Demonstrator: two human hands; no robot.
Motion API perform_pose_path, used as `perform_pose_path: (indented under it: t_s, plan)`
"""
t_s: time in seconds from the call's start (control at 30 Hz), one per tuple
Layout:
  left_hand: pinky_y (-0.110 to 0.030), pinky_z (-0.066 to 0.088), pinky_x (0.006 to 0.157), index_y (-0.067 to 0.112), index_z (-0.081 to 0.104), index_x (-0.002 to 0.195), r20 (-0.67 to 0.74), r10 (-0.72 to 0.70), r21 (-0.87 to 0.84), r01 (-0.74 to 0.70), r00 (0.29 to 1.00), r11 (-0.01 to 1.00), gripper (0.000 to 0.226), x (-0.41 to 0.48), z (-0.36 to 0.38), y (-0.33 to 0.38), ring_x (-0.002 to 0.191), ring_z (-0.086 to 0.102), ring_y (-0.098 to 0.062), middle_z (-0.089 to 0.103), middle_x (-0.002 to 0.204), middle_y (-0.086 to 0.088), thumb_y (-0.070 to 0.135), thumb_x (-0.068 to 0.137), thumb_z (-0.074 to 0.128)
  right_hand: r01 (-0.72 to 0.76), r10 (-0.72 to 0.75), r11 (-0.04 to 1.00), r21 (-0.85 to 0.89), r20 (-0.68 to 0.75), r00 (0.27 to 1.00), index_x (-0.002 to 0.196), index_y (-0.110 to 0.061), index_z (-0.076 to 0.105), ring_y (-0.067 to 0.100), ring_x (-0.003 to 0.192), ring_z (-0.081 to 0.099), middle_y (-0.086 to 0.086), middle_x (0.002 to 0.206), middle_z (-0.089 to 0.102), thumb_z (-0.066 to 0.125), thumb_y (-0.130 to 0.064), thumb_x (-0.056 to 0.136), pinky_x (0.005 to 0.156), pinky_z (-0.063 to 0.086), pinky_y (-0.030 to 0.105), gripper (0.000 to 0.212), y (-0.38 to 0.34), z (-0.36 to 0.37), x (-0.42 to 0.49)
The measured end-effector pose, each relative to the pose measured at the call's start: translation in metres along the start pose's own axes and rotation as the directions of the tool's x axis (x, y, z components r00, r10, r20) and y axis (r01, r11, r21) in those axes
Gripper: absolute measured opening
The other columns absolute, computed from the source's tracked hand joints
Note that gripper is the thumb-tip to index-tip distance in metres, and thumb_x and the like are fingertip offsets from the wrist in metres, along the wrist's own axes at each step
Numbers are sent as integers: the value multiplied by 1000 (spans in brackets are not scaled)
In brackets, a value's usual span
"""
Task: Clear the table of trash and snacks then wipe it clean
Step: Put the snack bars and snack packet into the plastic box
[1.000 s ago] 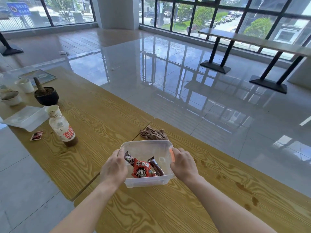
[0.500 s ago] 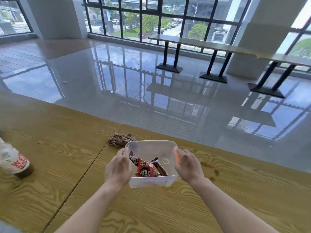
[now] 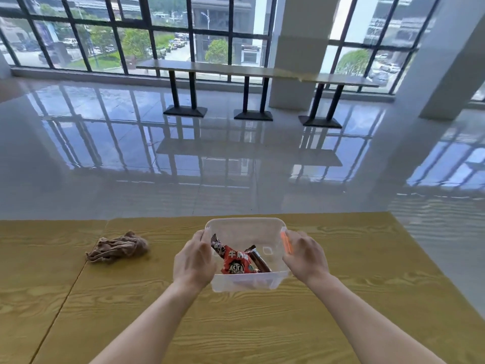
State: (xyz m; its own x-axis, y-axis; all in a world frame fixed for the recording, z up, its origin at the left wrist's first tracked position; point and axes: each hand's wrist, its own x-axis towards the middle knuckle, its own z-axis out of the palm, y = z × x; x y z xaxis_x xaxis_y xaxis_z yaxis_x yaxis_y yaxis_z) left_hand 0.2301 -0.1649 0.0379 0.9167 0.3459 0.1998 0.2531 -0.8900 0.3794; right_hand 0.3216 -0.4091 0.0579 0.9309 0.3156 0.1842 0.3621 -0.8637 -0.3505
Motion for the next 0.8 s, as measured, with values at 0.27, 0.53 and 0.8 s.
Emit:
perform_pose_path:
  t_s: [0.27,0.53,0.8]
  plan:
    - [-30,38,58,18,46,132,26,123,-53,-122,992,991,48,45,51,95,87,60,-22,62,110,3,7,86,51,-127,128,992,13,-40,991,92,-17,59,27,80,58,4,90,61,54,-18,89,62,33,30,5,103,-29,21]
    - [-31,34,57,15,52,107,114,179,-82,-170,977,982,29,102,109,204,82,56,-23,60,97,0,6,81,50,-227,227,974,0,-53,972,92,-19,57,23,76,52,1,87,58,55,-19,89,61,34,30,4,220,-56,59]
    - [-30,31,58,12,53,110,138,209,-112,-194,968,974,28,145,168,293,74,42,-18,58,94,-1,6,83,49,-289,289,957,-17,-13,957,101,-18,60,27,88,60,4,94,61,60,-14,83,64,33,29,18,317,-73,95]
